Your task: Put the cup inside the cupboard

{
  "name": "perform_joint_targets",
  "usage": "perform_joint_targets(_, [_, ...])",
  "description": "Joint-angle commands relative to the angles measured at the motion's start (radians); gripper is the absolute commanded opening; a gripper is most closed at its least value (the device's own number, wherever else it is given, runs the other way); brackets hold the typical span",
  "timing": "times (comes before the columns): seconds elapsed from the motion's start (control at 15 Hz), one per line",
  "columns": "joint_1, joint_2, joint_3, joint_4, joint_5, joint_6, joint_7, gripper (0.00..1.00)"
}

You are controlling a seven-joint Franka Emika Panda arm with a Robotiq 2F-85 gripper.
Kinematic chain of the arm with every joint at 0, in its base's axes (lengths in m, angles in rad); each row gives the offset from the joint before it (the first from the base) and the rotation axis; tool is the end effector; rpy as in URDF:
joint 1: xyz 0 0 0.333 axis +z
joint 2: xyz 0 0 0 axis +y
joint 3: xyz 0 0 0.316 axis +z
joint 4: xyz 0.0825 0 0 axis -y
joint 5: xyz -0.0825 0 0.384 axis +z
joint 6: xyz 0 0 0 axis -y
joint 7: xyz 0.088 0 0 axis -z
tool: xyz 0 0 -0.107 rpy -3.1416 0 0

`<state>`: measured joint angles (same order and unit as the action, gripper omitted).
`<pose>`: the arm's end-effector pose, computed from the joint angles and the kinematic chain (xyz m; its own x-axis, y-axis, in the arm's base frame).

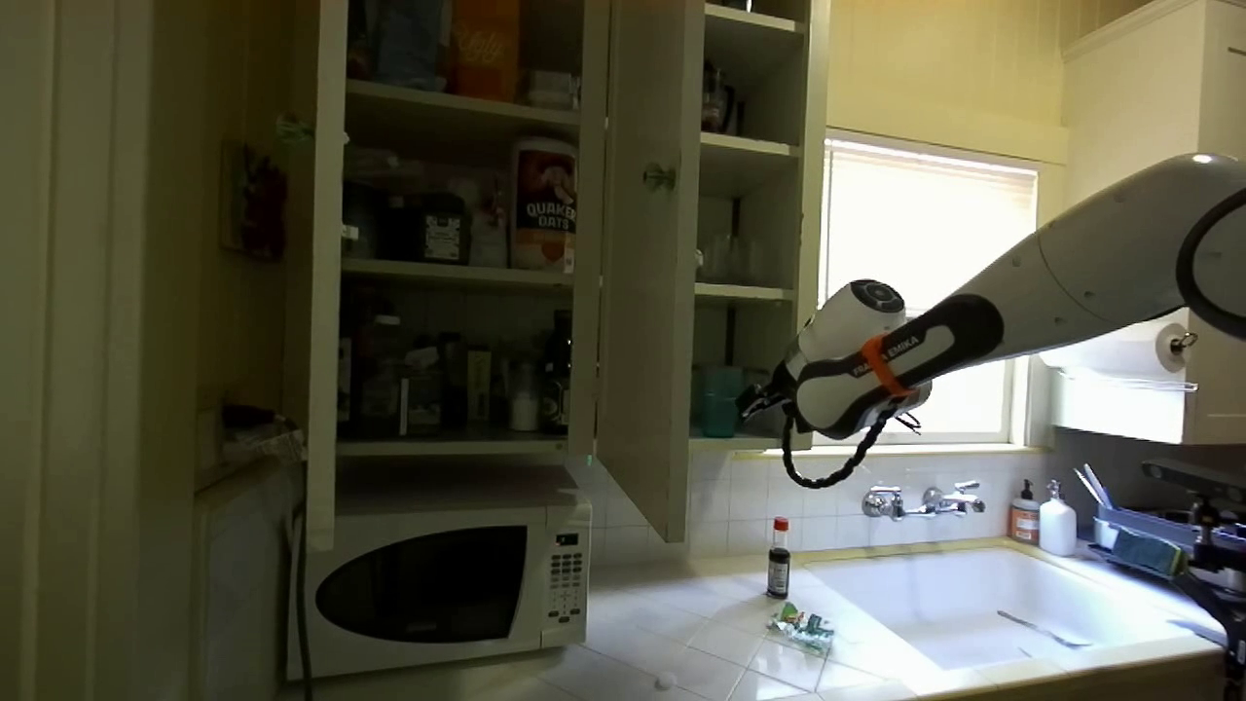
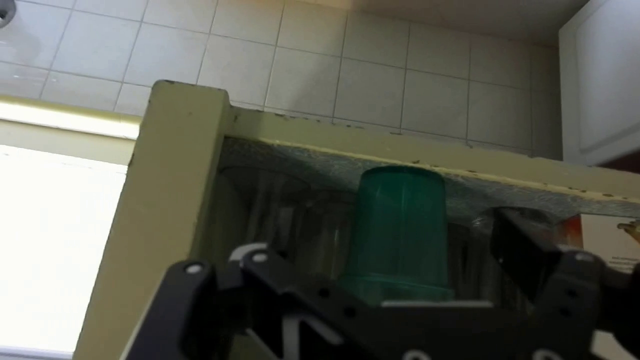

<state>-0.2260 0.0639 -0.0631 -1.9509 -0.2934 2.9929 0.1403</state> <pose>0.6017 -0.1564 0.5631 0.5730 -0.0111 0.8195 -0.2359 -0.9598 0.1519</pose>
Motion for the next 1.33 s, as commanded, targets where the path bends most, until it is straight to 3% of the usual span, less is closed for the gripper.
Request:
perform_joint_targets(0.0, [0.008,0.099,-0.029,0.084,-0.076,0.025,0.094,1.0])
perform_joint_targets(1.27, [0.119,0.397,-0.127,0.443,-0.092,-0.039,0.155,1.0])
